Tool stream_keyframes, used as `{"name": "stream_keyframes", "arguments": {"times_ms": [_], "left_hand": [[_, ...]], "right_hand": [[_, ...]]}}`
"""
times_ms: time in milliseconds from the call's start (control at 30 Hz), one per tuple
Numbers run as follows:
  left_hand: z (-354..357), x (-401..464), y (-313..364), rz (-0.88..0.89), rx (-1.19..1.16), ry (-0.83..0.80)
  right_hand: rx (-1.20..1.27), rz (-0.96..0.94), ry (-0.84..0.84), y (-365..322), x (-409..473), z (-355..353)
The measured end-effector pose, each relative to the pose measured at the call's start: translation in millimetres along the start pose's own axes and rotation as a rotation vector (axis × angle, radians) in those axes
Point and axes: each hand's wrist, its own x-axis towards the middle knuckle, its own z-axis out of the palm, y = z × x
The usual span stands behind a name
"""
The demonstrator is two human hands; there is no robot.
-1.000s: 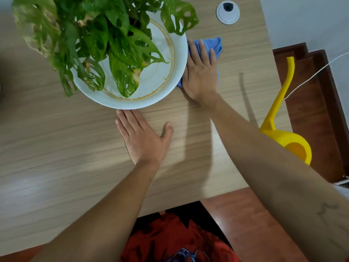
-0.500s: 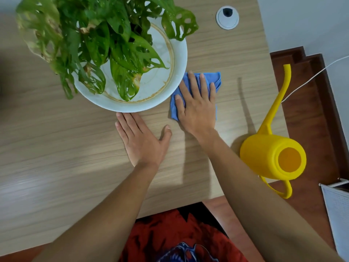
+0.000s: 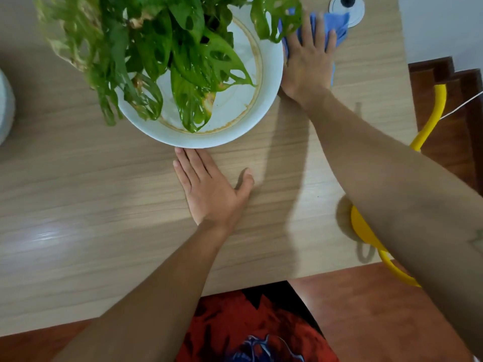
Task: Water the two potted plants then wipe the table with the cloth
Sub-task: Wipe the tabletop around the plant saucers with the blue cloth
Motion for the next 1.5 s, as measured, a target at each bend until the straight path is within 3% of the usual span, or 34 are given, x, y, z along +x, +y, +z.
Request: {"name": "stream_keyframes", "arguments": {"times_ms": [267,467,567,967,1200,1500], "left_hand": [[-1.8,-0.7,-3.4,0.026,-0.004,-0.037],[-13.3,-3.3,-23.8,0.131,-0.252,-0.081],[-25.0,-5.1,-55.3,0.222,-0.287,-0.037],[-58.0,33.3,-229.4,0.239,-0.086,0.013],[-60.7,33.2,-292.4,0.188,-0.098,0.031],[-75.2,29.9,-383.2,0.032,-0.115,0.099]], "right_hand": [[0.027,0.053,-0.005,-17.0,-62.6,6.1],[0.018,0.149,-0.007,-42.5,-116.3,17.9],[0.039,0.173,0.028,-61.0,-142.4,19.2],[0.075,0.361,0.141,-164.8,-215.3,40.3],[0.079,0.306,0.116,-237.2,-241.8,43.4],[0.044,0.106,0.042,-317.6,-229.6,41.0]]}}
